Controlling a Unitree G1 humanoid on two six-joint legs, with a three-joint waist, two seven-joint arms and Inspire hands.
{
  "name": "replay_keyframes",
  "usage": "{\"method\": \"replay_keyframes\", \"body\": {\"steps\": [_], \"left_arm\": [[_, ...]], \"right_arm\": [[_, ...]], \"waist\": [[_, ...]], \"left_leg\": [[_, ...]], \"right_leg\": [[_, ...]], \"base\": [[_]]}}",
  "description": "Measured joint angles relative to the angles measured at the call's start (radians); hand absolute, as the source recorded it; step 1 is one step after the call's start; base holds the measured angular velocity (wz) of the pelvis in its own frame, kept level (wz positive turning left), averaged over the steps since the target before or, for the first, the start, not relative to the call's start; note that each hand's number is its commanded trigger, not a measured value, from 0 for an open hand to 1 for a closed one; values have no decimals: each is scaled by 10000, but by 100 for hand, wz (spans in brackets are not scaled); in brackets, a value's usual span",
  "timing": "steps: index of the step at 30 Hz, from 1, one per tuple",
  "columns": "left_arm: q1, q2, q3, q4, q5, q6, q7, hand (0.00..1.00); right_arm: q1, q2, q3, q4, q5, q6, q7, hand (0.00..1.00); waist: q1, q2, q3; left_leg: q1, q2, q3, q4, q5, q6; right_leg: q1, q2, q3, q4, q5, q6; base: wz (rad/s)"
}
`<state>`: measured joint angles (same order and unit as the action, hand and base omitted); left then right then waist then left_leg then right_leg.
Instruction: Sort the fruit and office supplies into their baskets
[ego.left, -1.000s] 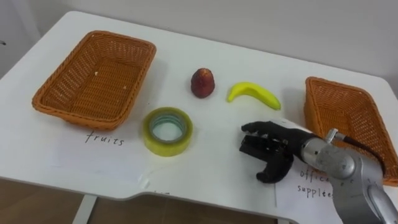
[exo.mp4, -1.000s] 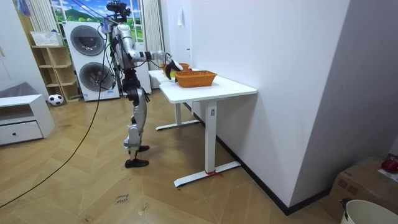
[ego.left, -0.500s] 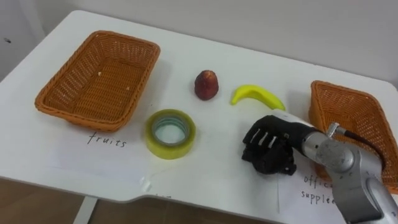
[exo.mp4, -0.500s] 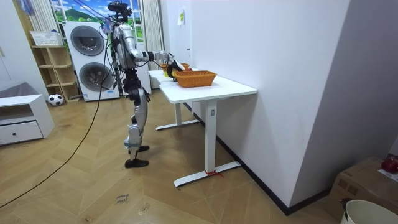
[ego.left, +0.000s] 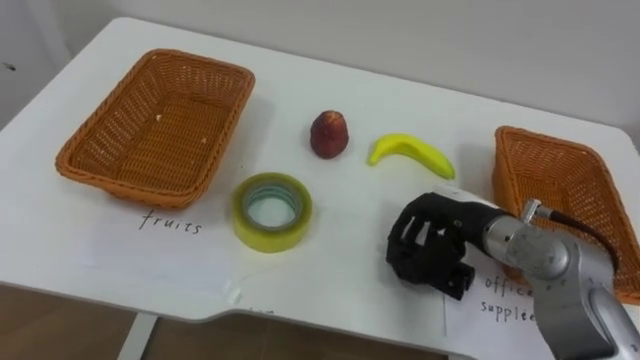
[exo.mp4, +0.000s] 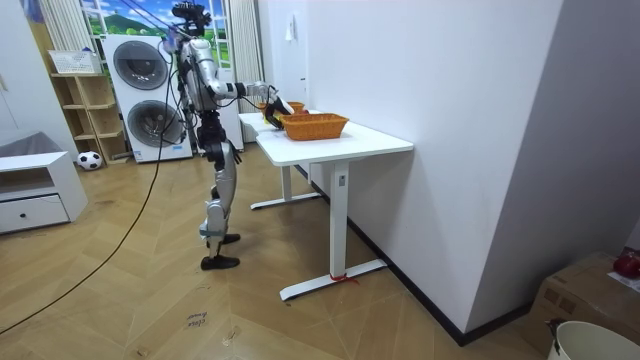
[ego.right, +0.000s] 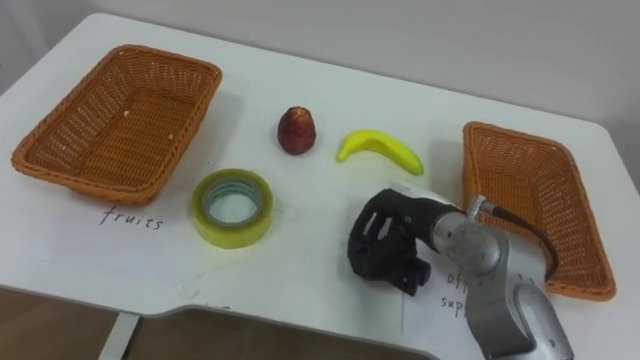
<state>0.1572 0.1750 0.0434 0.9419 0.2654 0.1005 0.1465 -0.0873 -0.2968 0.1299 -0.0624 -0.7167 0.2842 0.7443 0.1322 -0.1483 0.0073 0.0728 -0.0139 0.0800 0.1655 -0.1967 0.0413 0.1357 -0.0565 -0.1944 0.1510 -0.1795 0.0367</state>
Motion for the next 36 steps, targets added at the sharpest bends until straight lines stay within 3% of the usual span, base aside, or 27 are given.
{"method": "replay_keyframes", "body": {"steps": [6,11,17,31,36], "left_arm": [[21,-21,-1,12,-3,-186,-3,0],[39,-113,-6,-20,23,-371,-12,0],[47,-159,0,-29,28,-449,13,0],[432,-169,330,-15,10,-640,23,0],[497,-170,337,-18,24,-637,60,0]], "right_arm": [[21,25,-28,-851,28,-81,-14,100],[54,121,-403,-1662,94,-450,-386,100],[64,197,-503,-1987,390,-621,-909,100],[15,192,-1682,-2258,1857,-1114,-2211,100],[-152,130,-2047,-2252,1964,-1125,-3188,100]], "waist": [[-160,25,6],[-271,200,51],[-387,303,12],[-467,299,4],[-478,226,50]], "left_leg": [[-171,6,18,6,1,0],[-196,-9,1,15,1,1],[-185,-5,1,13,2,0],[-28,-3,169,32,3,2],[11,2,171,-2,2,1]], "right_leg": [[-156,-5,39,2,1,-1],[-141,-22,35,-3,1,-1],[-122,-19,34,-6,1,-1],[-21,-18,283,4,1,-1],[1,-7,253,8,1,-1]], "base": [[0],[1],[0],[-4],[0]]}}
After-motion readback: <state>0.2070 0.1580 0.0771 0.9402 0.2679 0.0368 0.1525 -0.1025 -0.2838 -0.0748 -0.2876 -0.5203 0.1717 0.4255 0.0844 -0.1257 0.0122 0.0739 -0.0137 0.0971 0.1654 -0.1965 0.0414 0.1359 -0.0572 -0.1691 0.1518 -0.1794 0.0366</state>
